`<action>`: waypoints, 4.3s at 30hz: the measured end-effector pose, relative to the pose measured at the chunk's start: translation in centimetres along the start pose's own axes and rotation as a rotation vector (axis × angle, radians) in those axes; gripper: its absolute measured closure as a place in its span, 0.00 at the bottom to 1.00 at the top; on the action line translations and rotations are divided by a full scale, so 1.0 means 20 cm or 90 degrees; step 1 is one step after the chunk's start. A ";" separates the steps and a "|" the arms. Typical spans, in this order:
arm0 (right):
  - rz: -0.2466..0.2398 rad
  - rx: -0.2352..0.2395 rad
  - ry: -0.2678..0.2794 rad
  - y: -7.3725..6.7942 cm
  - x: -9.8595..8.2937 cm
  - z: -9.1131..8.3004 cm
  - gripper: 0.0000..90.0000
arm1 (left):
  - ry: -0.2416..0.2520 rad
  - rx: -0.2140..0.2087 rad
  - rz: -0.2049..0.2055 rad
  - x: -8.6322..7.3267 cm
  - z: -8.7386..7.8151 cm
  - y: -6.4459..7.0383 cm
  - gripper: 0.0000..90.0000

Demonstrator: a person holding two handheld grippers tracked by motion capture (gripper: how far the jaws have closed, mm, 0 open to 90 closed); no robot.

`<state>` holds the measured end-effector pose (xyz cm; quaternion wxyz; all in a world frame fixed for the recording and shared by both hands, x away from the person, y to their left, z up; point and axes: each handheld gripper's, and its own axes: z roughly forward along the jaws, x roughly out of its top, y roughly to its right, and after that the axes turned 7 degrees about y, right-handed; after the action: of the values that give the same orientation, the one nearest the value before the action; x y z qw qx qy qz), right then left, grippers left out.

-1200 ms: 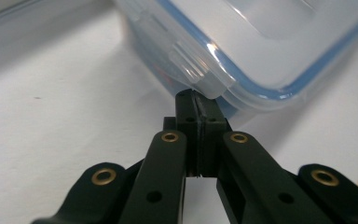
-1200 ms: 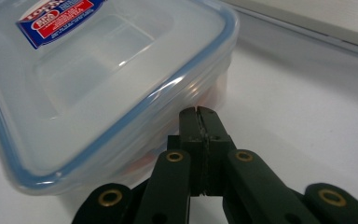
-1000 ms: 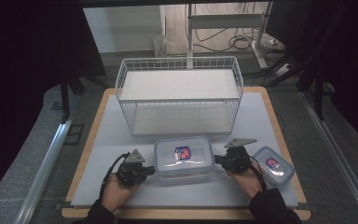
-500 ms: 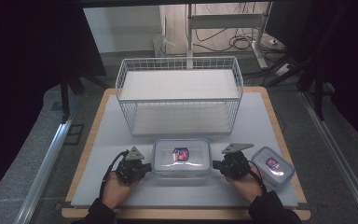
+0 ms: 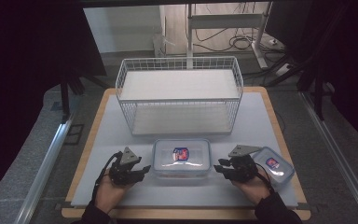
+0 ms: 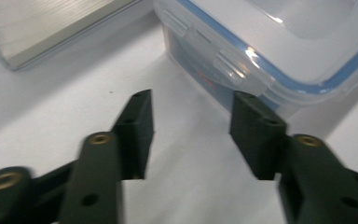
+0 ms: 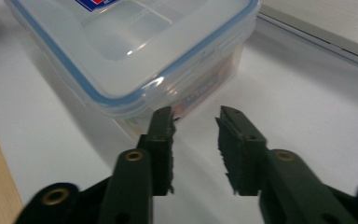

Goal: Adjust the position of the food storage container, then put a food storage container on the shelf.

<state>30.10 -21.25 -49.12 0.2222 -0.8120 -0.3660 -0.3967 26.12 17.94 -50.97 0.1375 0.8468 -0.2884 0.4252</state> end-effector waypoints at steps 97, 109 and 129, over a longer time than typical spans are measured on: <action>0.173 0.125 0.014 -0.01 0.11 0.07 0.48 | 0.056 -0.233 -0.165 0.09 0.06 -0.04 0.37; 0.202 0.161 0.042 0.00 0.06 0.03 0.57 | 0.088 -0.268 -0.209 0.03 0.02 -0.06 0.52; 0.259 0.183 0.031 0.02 0.02 0.06 0.58 | 0.103 -0.282 -0.226 0.01 0.01 -0.09 0.56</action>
<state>31.14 -20.60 -49.47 0.4194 -0.8192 -0.2424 -0.3071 27.43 19.07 -50.95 0.4136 0.7968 -0.2097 0.3874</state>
